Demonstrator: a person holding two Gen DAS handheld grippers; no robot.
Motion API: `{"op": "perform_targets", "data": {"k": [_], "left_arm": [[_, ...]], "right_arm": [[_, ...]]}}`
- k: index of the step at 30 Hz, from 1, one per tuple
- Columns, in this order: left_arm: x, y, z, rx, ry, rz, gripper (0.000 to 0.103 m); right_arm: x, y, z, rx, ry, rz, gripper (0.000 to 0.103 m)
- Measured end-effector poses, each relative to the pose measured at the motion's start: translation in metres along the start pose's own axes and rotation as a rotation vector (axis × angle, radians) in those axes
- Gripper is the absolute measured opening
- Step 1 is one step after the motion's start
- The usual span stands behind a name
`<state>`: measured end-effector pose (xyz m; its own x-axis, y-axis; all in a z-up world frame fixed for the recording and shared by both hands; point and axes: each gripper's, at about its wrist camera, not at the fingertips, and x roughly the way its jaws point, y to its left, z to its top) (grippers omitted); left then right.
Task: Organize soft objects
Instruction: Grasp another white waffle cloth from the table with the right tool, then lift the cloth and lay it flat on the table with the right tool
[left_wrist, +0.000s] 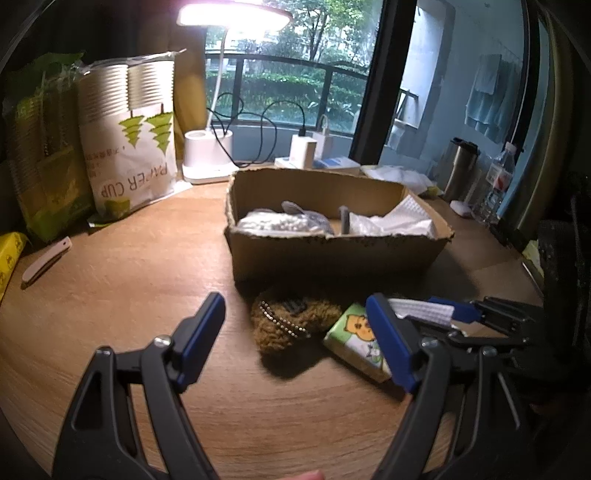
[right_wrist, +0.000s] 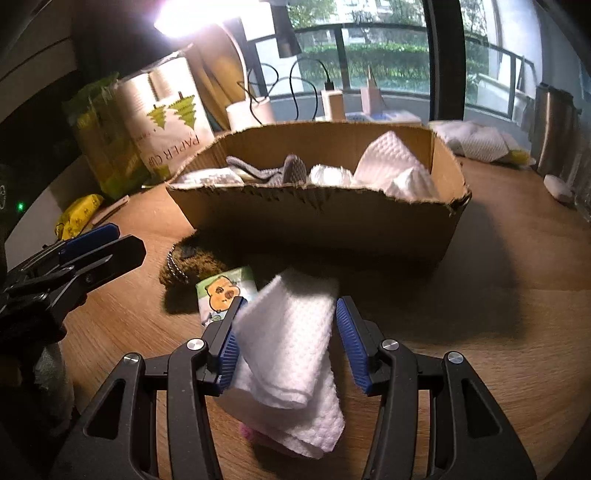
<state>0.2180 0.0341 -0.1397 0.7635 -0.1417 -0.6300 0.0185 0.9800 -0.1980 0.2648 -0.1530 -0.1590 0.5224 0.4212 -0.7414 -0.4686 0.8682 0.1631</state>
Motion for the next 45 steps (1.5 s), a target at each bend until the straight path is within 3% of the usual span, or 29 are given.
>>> {"op": "perform_targets", "data": {"k": [4, 8, 13, 33, 37, 42, 43, 45], "left_arm": [[0.001, -0.006, 0.0, 0.014, 0.006, 0.001, 0.08], [0.001, -0.012, 0.0, 0.027, 0.011, 0.007, 0.08], [0.0, -0.026, 0.0, 0.055, 0.016, 0.01, 0.08], [0.034, -0.129, -0.027, 0.202, 0.164, -0.049, 0.08], [0.045, -0.135, -0.033, 0.199, 0.196, -0.036, 0.08], [0.048, -0.142, -0.038, 0.226, 0.204, -0.008, 0.08], [0.048, -0.143, -0.038, 0.233, 0.205, 0.0, 0.08], [0.049, -0.145, -0.04, 0.24, 0.207, 0.008, 0.08]], "right_arm": [[0.004, -0.001, -0.002, -0.002, 0.013, -0.003, 0.05], [-0.007, -0.005, -0.001, 0.004, -0.035, 0.008, 0.019], [-0.023, -0.012, 0.002, 0.004, -0.093, 0.014, 0.013], [-0.092, -0.107, -0.031, 0.155, -0.246, -0.049, 0.013], [-0.093, -0.119, -0.041, 0.162, -0.227, -0.065, 0.013], [-0.073, -0.123, -0.052, 0.155, -0.14, -0.065, 0.013], [-0.072, -0.123, -0.052, 0.153, -0.134, -0.076, 0.017], [-0.072, -0.12, -0.05, 0.134, -0.138, -0.08, 0.04]]}}
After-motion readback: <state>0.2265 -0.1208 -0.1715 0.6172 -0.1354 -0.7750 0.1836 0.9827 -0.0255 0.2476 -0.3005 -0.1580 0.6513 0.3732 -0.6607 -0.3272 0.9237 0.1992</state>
